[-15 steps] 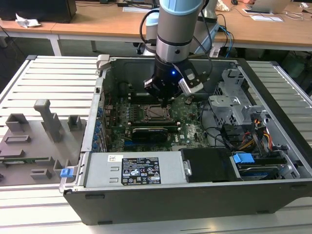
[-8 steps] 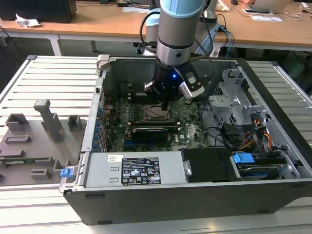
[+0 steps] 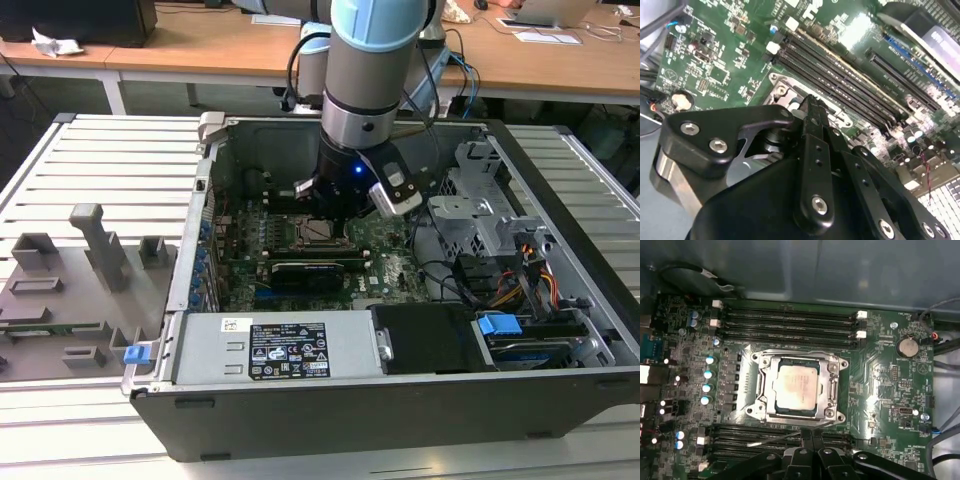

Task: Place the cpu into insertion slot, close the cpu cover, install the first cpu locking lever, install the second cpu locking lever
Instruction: 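Install the second cpu locking lever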

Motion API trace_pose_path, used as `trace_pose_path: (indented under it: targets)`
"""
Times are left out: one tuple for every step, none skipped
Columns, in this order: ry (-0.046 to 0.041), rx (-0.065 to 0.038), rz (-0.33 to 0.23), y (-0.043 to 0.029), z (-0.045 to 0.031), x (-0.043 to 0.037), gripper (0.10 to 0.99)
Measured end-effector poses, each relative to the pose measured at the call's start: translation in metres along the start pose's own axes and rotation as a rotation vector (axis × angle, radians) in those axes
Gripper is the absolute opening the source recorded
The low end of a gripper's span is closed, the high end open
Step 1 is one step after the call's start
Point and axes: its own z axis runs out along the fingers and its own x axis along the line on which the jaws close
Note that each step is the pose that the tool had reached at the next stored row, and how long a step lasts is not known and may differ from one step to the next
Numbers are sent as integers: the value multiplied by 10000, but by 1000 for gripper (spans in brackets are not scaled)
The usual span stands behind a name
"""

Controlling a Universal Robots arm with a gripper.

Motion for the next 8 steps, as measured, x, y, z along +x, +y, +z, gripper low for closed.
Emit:
trace_pose_path:
  targets:
    - [1,1,-2,0,4,26,106]
    - [1,0,-2,0,8,53,106]
    - [1,0,-2,2,13,92,106]
    - [1,0,-1,3,17,128,106]
    - [0,-1,-2,6,25,195,106]
    - [0,-1,-1,7,30,233,106]
    - [1,1,-2,10,37,288,106]
    - [1,0,-2,12,43,324,106]
